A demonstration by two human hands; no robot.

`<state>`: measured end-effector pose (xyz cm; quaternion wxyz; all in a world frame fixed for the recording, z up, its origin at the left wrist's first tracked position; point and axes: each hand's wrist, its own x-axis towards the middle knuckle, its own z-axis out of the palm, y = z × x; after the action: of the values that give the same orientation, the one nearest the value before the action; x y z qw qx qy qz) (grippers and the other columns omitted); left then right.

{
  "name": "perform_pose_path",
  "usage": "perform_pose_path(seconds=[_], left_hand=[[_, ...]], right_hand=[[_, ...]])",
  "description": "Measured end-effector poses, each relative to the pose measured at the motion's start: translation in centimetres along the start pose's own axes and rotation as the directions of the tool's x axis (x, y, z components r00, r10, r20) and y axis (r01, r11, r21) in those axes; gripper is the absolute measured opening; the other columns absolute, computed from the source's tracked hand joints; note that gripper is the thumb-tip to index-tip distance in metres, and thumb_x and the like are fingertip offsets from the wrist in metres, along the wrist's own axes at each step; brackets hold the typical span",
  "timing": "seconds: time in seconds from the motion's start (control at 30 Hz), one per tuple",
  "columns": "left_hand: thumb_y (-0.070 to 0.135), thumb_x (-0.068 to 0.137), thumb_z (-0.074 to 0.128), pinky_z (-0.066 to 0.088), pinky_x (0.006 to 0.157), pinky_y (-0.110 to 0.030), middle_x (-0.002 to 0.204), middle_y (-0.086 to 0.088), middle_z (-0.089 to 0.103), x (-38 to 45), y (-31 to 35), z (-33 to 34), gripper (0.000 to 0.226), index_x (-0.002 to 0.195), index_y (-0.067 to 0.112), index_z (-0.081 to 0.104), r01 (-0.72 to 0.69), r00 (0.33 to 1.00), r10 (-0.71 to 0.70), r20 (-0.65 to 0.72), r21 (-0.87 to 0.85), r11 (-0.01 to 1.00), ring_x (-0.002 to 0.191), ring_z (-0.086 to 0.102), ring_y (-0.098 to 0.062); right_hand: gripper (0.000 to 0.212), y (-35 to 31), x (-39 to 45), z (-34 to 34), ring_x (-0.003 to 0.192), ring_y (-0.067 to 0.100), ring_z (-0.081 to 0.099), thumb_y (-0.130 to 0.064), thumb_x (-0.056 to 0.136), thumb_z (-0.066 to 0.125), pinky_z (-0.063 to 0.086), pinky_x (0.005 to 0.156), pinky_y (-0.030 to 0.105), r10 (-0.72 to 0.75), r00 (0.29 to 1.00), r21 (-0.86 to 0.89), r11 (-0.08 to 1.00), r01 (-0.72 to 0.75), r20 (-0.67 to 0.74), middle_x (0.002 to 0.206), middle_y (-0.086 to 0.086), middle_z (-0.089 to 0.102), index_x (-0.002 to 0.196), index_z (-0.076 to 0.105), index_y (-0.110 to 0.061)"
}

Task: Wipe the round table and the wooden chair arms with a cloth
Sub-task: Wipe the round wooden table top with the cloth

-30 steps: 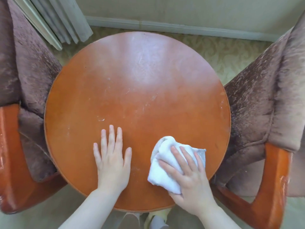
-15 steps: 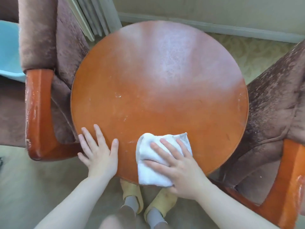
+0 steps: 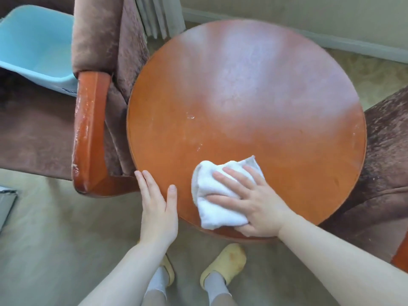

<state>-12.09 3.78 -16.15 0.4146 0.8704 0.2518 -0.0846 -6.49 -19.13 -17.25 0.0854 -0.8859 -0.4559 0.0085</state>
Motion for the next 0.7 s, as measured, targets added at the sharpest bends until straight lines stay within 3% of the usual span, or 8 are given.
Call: perform_pose_path(seconds=[0.1, 0.2, 0.23, 0.4, 0.5, 0.53, 0.63, 0.7], left_hand=[[0.055, 0.092, 0.023, 0.003, 0.117, -0.026, 0.158, 0.007, -0.025, 0.4, 0.0, -0.7, 0.08, 0.153, 0.014, -0.009, -0.046, 0.999, 0.045, 0.01, 0.095, 0.994, 0.146, -0.009, -0.006], [0.051, 0.095, 0.025, -0.01, 0.114, -0.024, 0.159, 0.0, -0.023, 1.3, 1.4, -0.5, 0.077, 0.152, 0.011, -0.008, -0.012, 1.0, 0.011, 0.004, 0.043, 0.999, 0.146, -0.017, -0.014], [0.051, 0.095, 0.024, -0.011, 0.113, -0.023, 0.159, -0.002, -0.022, 1.7, 2.0, -0.6, 0.077, 0.152, 0.011, -0.007, 0.018, 1.0, -0.018, 0.0, -0.004, 1.0, 0.146, -0.017, -0.015], [0.066, 0.089, 0.016, -0.006, 0.11, -0.021, 0.16, 0.01, -0.018, 2.5, 1.8, -2.3, 0.082, 0.153, 0.022, -0.007, 0.107, 0.992, -0.095, 0.077, -0.169, 0.98, 0.146, -0.015, -0.006], [0.072, 0.079, 0.013, -0.004, 0.11, -0.02, 0.157, 0.021, -0.019, 2.4, 0.7, -3.9, 0.09, 0.154, 0.025, -0.004, 0.066, 0.982, -0.038, 0.182, -0.151, 0.986, 0.144, -0.012, 0.0], [0.071, 0.081, 0.013, -0.003, 0.111, -0.02, 0.157, 0.023, -0.018, 2.4, 0.5, -4.3, 0.088, 0.154, 0.025, -0.004, 0.051, 0.979, -0.02, 0.204, -0.146, 0.988, 0.144, -0.011, 0.002], [0.07, 0.082, 0.014, -0.002, 0.112, -0.021, 0.156, 0.024, -0.017, 2.6, 0.1, -5.0, 0.085, 0.154, 0.026, -0.001, 0.059, 0.971, -0.024, 0.236, -0.143, 0.988, 0.143, -0.01, 0.004], [0.069, 0.083, 0.015, -0.001, 0.115, -0.023, 0.157, 0.023, -0.017, 2.9, 0.1, -5.3, 0.085, 0.154, 0.025, 0.001, 0.076, 0.967, -0.035, 0.252, -0.156, 0.985, 0.143, -0.009, 0.006]], right_hand=[[0.074, 2.6, 1.0, -0.7, 0.139, 0.034, 0.033, -0.044, 0.067, 0.056, 0.028, 0.107, 0.06, 0.481, 0.87, -0.017, 0.874, -0.486, -0.108, 0.155, 0.009, 0.031, 0.14, 0.042, -0.037], [0.076, -4.1, 8.1, 0.1, 0.142, 0.032, 0.029, -0.04, 0.066, 0.067, 0.022, 0.11, 0.057, 0.98, 0.104, 0.266, 0.147, -0.953, -0.167, 0.158, 0.007, 0.025, 0.139, 0.045, -0.036], [0.079, -6.6, 10.2, 0.2, 0.143, 0.032, 0.027, -0.04, 0.065, 0.07, 0.021, 0.11, 0.058, 0.992, 0.039, 0.305, 0.074, -0.95, -0.12, 0.159, 0.007, 0.023, 0.14, 0.043, -0.036], [0.075, -9.8, 3.8, 1.4, 0.146, 0.028, 0.023, -0.047, 0.071, 0.061, 0.025, 0.109, 0.06, 0.36, 0.929, 0.051, 0.933, -0.357, -0.087, 0.159, 0.002, 0.022, 0.142, 0.039, -0.04], [0.077, -4.5, -0.4, 0.0, 0.144, 0.025, 0.027, -0.043, 0.067, 0.061, 0.03, 0.107, 0.058, 0.344, 0.938, 0.076, 0.937, -0.341, -0.036, 0.158, 0.0, 0.025, 0.14, 0.037, -0.042], [0.075, -3.8, 0.2, -0.1, 0.14, 0.027, 0.032, -0.042, 0.066, 0.06, 0.032, 0.105, 0.058, 0.558, 0.823, 0.098, 0.83, -0.55, -0.109, 0.156, 0.002, 0.028, 0.138, 0.041, -0.04], [0.075, -6.1, 8.7, 0.9, 0.14, 0.03, 0.031, -0.04, 0.065, 0.066, 0.024, 0.111, 0.055, 0.975, 0.02, 0.273, 0.081, -0.959, -0.22, 0.157, 0.007, 0.027, 0.138, 0.046, -0.035], [0.081, -9.2, 15.2, 0.8, 0.144, 0.032, 0.024, -0.042, 0.066, 0.068, 0.016, 0.113, 0.057, 0.987, -0.12, 0.352, -0.076, -0.933, -0.105, 0.159, 0.009, 0.021, 0.142, 0.041, -0.037]])
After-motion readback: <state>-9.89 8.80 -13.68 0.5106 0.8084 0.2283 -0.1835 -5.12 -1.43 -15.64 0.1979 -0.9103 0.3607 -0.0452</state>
